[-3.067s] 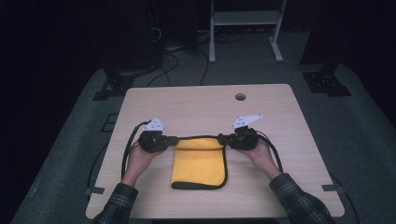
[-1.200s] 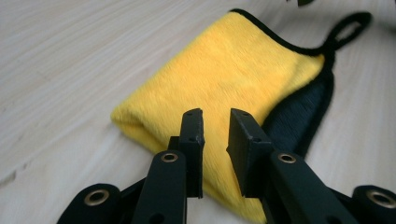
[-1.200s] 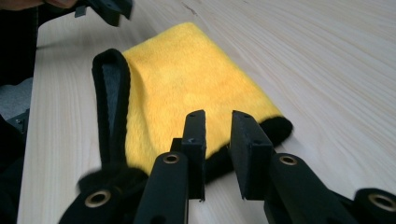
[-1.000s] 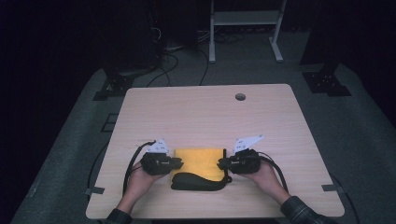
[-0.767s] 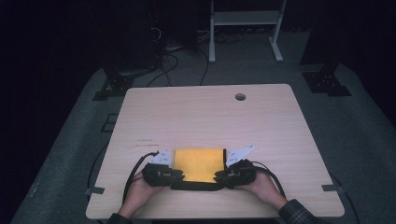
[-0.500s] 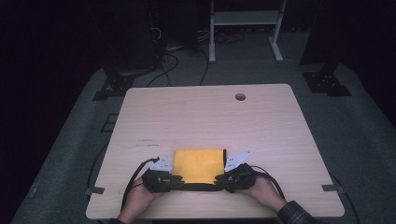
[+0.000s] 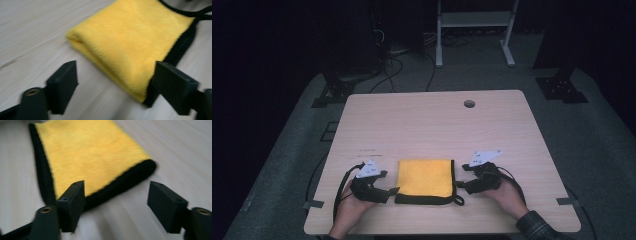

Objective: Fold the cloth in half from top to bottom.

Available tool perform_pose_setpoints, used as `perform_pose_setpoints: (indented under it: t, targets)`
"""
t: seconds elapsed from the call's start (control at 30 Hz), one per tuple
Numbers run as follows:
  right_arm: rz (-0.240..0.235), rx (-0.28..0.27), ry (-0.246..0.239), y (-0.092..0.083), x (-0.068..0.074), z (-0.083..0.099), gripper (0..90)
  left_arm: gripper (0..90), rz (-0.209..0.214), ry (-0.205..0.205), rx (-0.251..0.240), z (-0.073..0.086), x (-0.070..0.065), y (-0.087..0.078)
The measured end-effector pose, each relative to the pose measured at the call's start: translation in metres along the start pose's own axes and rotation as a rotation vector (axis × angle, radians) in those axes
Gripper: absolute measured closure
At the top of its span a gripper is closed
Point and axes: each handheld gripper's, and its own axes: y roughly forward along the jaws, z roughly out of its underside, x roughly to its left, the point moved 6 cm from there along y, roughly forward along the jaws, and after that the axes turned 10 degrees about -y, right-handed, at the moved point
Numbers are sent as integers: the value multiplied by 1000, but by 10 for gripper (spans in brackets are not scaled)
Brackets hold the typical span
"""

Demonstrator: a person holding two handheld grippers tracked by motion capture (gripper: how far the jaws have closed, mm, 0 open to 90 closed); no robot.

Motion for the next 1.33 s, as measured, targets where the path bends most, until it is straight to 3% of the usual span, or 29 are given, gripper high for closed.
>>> perform_pose_setpoints:
  t: [0.07,0.2,0.33,0.47,0.53,0.67,0.77,0.87,0.97,1.07,1.33]
  targets:
    - [19,-7,24,-7,-7,3,213,113,-41,-10,-10,4,9,-6]
    - [74,-9,88,-21,-21,16,134,43,-83,-37,0,15,23,-11]
    - [151,12,135,-35,-33,35,113,9,-100,-44,0,25,33,-15]
    - [189,20,175,-46,-39,50,80,0,-115,-50,13,34,40,-18]
    - [215,30,189,-51,-42,60,23,0,-123,-54,21,38,43,-18]
    - [253,43,229,-59,-48,76,13,0,-146,-47,53,46,47,-16]
    - [300,55,244,-64,-50,87,13,0,-152,-35,72,51,48,-14]
    - [356,93,240,-65,-53,99,13,0,-134,-40,51,53,48,-12]
    - [368,124,246,-65,-52,108,12,0,-131,-37,49,53,48,-11]
    - [362,110,282,-65,-53,114,8,0,-129,-35,49,53,48,-11]
    - [365,111,286,-67,-53,116,8,0,-129,-36,49,53,48,-11]
